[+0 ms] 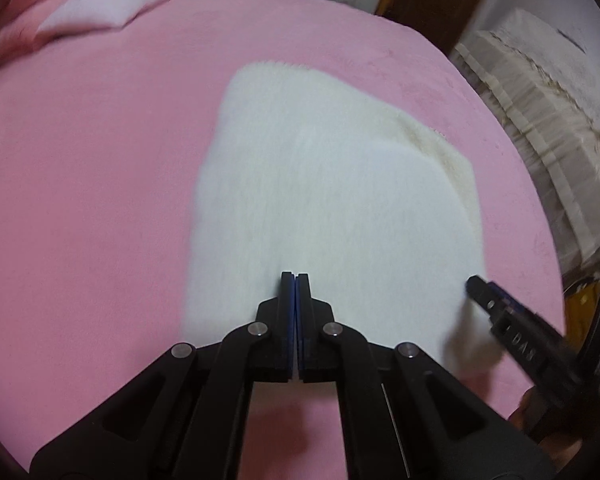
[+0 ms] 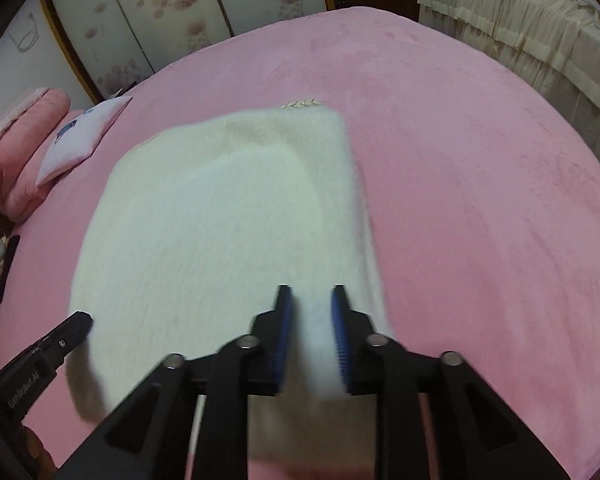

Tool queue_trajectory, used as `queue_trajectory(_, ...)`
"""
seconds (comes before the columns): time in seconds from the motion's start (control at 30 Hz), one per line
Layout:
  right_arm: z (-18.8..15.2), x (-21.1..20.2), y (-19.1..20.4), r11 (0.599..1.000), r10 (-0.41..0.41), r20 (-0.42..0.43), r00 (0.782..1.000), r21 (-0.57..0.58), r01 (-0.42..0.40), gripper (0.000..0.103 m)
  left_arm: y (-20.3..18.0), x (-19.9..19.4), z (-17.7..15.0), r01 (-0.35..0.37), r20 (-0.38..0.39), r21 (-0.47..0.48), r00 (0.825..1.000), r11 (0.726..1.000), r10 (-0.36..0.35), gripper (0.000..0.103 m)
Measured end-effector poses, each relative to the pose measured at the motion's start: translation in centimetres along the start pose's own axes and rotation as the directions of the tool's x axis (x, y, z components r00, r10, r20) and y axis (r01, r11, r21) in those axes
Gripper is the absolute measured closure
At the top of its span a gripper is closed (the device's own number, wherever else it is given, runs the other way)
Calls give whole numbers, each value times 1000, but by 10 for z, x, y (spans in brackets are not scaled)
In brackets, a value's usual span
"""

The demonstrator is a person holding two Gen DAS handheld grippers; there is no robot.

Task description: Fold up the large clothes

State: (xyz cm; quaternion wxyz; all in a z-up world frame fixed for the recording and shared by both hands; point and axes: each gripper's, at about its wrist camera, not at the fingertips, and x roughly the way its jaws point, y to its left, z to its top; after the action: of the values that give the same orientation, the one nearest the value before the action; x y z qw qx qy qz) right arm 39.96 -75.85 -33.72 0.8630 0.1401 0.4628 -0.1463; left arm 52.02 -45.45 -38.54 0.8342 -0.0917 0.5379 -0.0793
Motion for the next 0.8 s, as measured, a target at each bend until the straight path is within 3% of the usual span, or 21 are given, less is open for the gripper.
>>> queue_trajectory(0.07, -10, -9, 10, 1000, 10, -48, 999, -23, -11, 51, -1, -16, -11, -19, -18, -19, 1000, 1000, 18, 102)
queue_trajectory(0.1, -16, -15, 16, 999, 23, -94, 995, -28, -25, 31, -3, -23, -14, -36, -33, -17, 999, 999, 36, 102)
queue_trajectory(0.13, -19, -19, 21, 999, 29, -135, 990, -30, -33, 22, -7, -28, -18, -74, -65, -12, 995, 997, 73, 102)
queue_trajectory(0.23, -41, -50, 35, 997, 16, -193, 981, -75, -31, 21, -11, -35, -23, -172, -176, -9, 970, 985, 168, 99)
queue_trajectory(0.33, -54, -72, 43, 995, 41, -282, 959, -77, -65, 15, -13, -49, -31, -222, -210, 2, 953, 975, 218, 96)
queue_trajectory(0.37, -59, -77, 44, 995, 57, -321, 945, -65, -82, 15, -16, -54, -32, -239, -214, 14, 948, 971, 236, 84)
queue_trajectory(0.4, -63, -82, 44, 994, 70, -350, 934, -53, -94, 15, -19, -58, -31, -252, -215, 25, 944, 967, 251, 62)
queue_trajectory(0.47, -53, -82, 47, 994, 82, -384, 920, -37, -104, 15, -24, -69, -31, -245, -209, 40, 946, 969, 248, 41)
queue_trajectory(0.6, -51, -97, 42, 994, 81, -392, 916, -38, -103, 14, -30, -95, -33, -216, -192, 37, 957, 976, 219, 41)
queue_trajectory(0.63, -37, -82, 39, 993, 84, -393, 915, -40, -109, 14, -30, -101, -31, -210, -192, 38, 958, 977, 214, 41)
queue_trajectory(0.8, -19, -106, 33, 991, 84, -355, 931, -68, -116, 11, -37, -125, -26, -205, -188, 56, 959, 977, 212, 28)
